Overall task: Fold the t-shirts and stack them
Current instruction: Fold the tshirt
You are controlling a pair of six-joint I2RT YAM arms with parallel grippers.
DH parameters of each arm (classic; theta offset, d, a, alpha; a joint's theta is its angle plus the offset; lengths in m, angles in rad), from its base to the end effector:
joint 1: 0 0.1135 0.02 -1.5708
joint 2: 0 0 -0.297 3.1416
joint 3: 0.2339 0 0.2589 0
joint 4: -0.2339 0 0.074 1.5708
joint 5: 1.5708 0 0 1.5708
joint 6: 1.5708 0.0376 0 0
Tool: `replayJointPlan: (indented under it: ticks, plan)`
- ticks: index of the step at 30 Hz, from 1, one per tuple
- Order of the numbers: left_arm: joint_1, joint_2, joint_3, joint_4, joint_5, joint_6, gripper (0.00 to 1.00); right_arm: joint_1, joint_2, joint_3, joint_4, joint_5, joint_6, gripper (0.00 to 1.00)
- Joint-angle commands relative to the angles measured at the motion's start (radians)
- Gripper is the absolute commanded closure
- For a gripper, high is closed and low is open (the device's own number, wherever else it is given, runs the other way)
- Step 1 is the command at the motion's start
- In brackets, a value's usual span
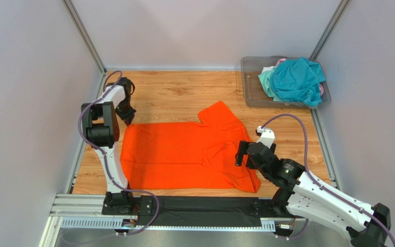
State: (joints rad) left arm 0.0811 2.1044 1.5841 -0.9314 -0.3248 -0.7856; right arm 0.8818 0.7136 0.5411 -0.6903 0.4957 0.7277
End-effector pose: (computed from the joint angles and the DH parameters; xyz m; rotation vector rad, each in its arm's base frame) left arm 0.4301 0.0470 0.1872 -1.2408 2.6145 0.3855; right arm 0.0923 0.0840 0.2424 0.0375 2.3114 0.2092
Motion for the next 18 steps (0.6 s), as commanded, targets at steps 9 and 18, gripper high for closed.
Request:
replayJointPlan:
  ticks: [9,18]
  plan:
    - [0.006,-0.11,-0.143,0.0,0.021,-0.024,1.0,-0.01,0.0,-0.007,0.038,0.029,-0.02,0.0]
    - [-0.02,-0.395,-0.436,0.265,0.131,0.025,1.0,-0.018,0.157,0.116,0.075,0.026,-0.031,0.0]
